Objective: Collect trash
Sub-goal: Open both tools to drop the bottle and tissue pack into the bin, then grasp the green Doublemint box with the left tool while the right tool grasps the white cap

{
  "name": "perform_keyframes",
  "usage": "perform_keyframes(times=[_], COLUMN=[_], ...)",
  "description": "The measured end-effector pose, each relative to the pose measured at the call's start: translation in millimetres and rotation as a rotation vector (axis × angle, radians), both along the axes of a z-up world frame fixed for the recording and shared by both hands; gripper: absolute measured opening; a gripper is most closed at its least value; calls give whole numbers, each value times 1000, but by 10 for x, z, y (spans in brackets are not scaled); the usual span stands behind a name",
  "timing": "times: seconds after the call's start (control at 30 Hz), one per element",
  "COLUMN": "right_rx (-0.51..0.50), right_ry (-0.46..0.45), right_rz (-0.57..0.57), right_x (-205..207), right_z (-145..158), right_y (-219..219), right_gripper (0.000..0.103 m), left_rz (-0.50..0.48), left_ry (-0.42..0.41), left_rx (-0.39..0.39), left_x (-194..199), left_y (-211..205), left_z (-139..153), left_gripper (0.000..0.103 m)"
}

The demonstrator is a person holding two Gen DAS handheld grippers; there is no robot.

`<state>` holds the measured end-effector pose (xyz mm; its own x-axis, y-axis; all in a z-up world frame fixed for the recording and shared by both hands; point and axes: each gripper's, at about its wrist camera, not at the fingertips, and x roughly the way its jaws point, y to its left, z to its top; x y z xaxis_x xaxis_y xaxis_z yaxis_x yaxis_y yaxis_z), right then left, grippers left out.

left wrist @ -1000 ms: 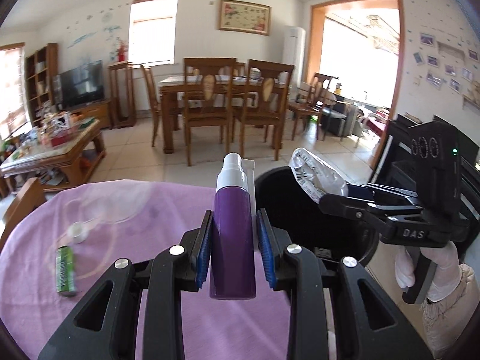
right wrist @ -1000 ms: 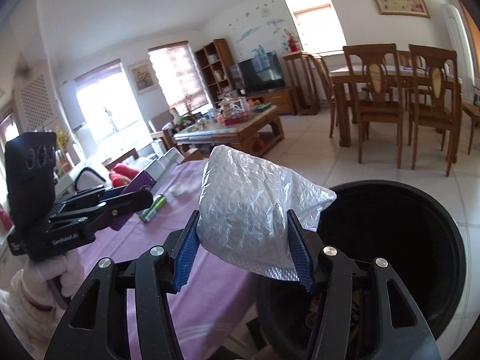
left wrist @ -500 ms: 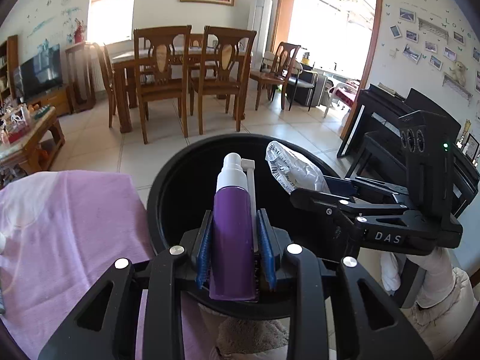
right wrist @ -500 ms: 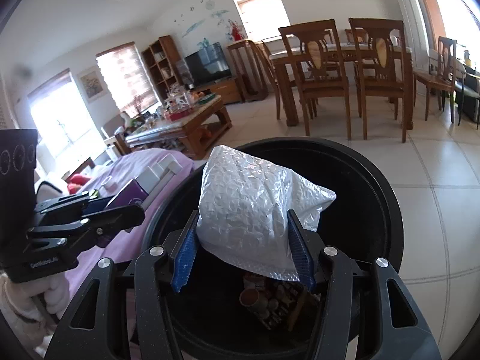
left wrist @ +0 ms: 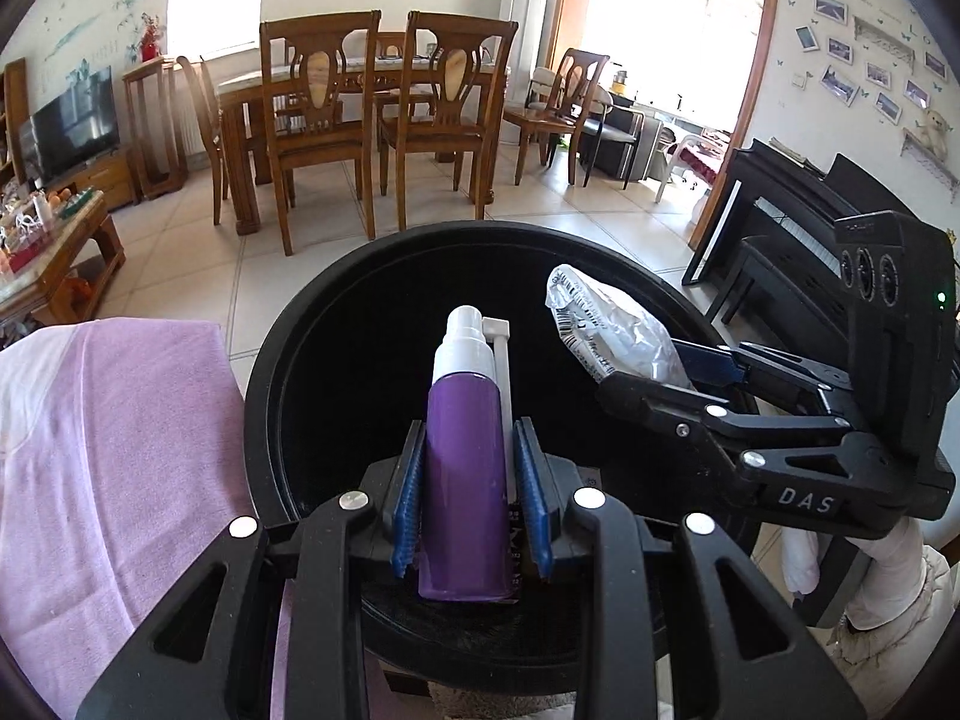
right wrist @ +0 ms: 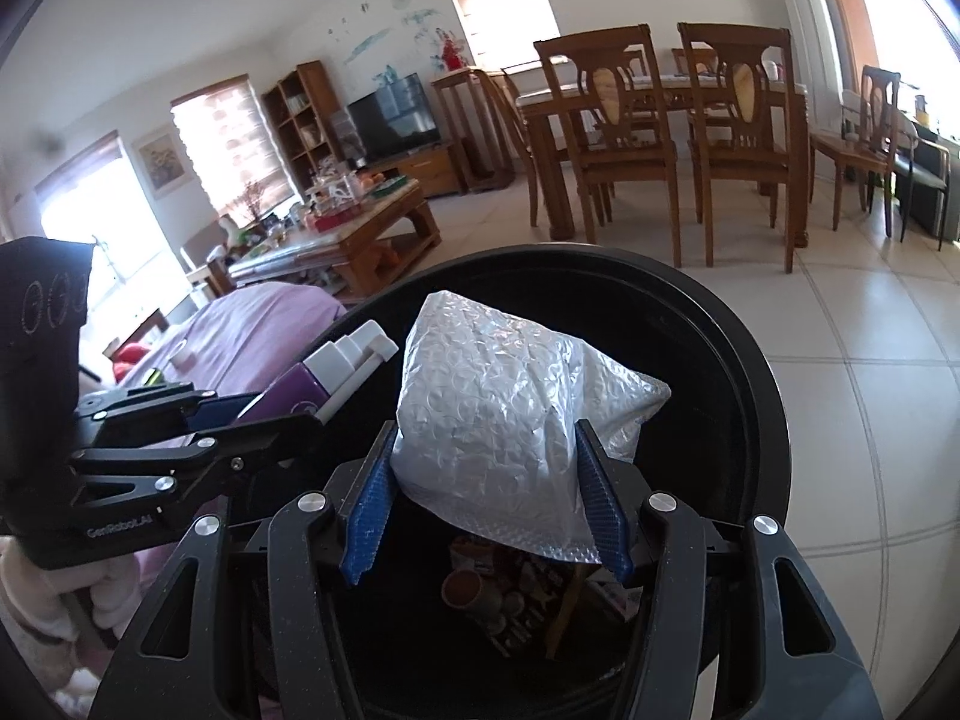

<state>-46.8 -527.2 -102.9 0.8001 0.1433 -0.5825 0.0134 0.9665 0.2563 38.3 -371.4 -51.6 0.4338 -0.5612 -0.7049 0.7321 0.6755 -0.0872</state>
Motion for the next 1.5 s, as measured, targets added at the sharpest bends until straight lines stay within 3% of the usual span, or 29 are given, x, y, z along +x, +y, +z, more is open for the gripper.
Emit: perform_keyframes(times=[0.27, 0.37, 0.43, 0.63, 0.83, 1.17, 1.4, 1.5], right_rx=[-35, -47, -48, -37, -18, 32, 3, -23], right_ry=[7, 8, 3, -23, -45, -38, 4, 18], right_rz=[-18, -22, -27, -31, -12, 184, 345, 393], right_x=[28, 10, -14, -36, 59, 518, 1008, 1211], right_z=[29, 41, 54, 136, 287, 487, 687, 736], right_y=[87, 116, 143, 225, 546, 1515, 2432, 2776], right_gripper=[61, 62, 69, 79, 96, 97, 97, 95], left_rz=[12, 22, 33, 86, 199, 572, 639, 624], left_ry=[-28, -43, -71, -168, -184, -134, -47, -30], left_rx=[24, 32, 27, 29, 11, 68, 102, 126], left_x=[-48, -70, -112, -205, -132, 336, 741, 879], left_y=[-41, -15, 32, 301, 826, 2430, 2983, 3024], left_z=[32, 57, 106, 262, 401, 328, 181, 133], left_gripper=[32, 51, 70, 97, 98, 98, 97, 89])
